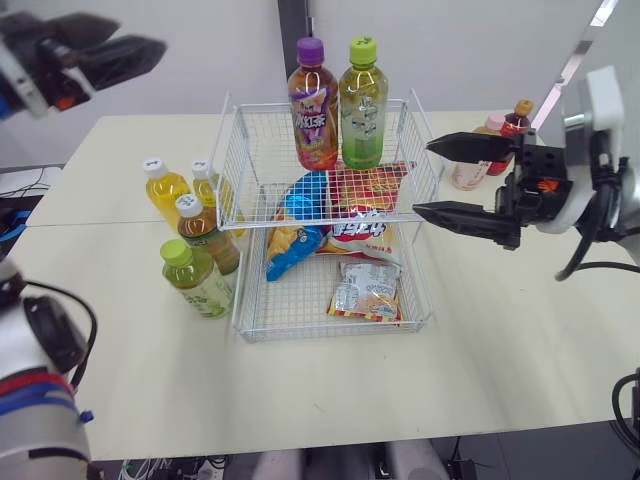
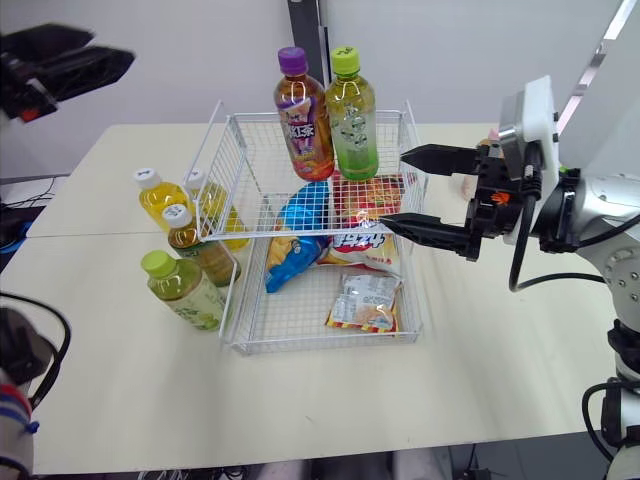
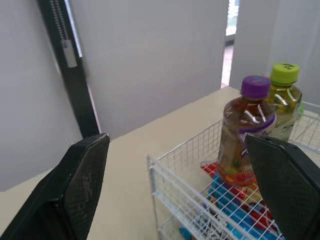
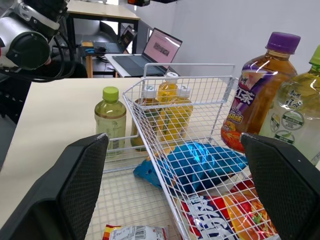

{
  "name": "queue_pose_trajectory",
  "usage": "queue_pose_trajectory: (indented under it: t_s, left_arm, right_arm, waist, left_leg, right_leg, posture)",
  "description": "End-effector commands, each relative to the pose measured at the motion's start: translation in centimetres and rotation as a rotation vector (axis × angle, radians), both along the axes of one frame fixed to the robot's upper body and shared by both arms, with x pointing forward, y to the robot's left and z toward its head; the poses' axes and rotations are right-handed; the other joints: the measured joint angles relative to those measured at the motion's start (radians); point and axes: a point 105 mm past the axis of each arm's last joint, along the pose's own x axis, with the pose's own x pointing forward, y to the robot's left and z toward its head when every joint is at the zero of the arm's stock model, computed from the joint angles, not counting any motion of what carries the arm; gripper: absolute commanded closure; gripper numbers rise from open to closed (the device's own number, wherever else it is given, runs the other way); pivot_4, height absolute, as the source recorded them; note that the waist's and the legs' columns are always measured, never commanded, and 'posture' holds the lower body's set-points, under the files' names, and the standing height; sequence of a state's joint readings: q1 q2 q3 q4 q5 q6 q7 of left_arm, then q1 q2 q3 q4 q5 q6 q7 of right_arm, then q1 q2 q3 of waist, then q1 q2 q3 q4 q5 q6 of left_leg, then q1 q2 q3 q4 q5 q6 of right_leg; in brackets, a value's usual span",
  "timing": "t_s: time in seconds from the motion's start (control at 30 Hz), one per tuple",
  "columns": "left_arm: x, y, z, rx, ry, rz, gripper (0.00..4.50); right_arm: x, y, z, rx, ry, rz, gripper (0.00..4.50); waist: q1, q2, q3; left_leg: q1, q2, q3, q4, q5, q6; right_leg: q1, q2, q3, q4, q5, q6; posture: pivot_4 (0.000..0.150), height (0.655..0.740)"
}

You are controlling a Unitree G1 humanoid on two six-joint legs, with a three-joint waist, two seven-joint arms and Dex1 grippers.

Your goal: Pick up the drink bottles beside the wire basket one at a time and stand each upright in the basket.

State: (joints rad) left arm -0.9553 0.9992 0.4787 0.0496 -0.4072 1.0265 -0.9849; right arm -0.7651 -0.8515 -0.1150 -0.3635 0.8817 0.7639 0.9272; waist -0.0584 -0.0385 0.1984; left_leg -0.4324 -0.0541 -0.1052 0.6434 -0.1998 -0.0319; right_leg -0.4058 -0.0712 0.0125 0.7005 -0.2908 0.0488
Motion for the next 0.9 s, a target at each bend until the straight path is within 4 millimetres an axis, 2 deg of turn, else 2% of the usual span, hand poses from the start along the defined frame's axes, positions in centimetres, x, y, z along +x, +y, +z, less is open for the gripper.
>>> queue_pose_trajectory:
  t_s: [0.03,0.23,0.53,0.73,0.9]
  left_arm:
    - [-2.4,1.6,0.3,0.021,-0.066,0.088,0.03]
    - [-4.4,4.6,-4.4,-0.014,-0.003,0.196,0.03]
    - [-6.2,6.6,-9.2,-0.028,0.061,0.278,0.03]
    - [-6.5,6.8,-10.5,-0.034,0.083,0.299,0.03]
    - [-4.9,5.9,-11.1,-0.044,0.088,0.277,0.03]
  right_arm:
    - [-0.2,0.6,0.8,-0.004,-0.052,0.051,0.00]
    - [0.3,1.9,0.4,-0.021,-0.056,0.119,0.00]
    - [0.6,2.8,-0.2,-0.055,-0.055,0.147,0.00]
    - [0.6,3.1,-0.4,-0.056,-0.053,0.151,0.00]
    - [0.9,3.2,-0.2,-0.045,-0.069,0.133,0.00]
  waist:
    - [0.001,0.000,0.000]
    - [0.004,0.000,0.000]
    - [0.024,0.000,0.000]
    - [0.027,0.000,0.000]
    - [0.028,0.000,0.000]
  left_leg:
    - [0.000,0.001,0.000,0.000,0.000,0.000]
    - [0.000,0.001,0.000,0.000,0.000,0.000]
    - [0.001,0.005,0.001,0.000,0.000,0.000]
    - [0.001,0.009,0.003,0.000,0.000,-0.001]
    - [0.002,0.010,0.004,0.000,0.000,-0.001]
  right_leg:
    - [0.000,0.000,0.000,0.000,0.000,0.000]
    - [0.000,0.000,0.000,-0.001,0.001,-0.002]
    - [0.000,-0.001,0.001,-0.003,0.004,-0.003]
    - [0.000,0.001,0.000,-0.004,0.006,-0.007]
    - [0.000,0.001,0.000,-0.004,0.007,-0.008]
  posture:
    - [0.150,0.7359]
    - [0.150,0.7359]
    - [0.150,0.7359]
    - [0.150,0.7359]
    - [0.150,0.7359]
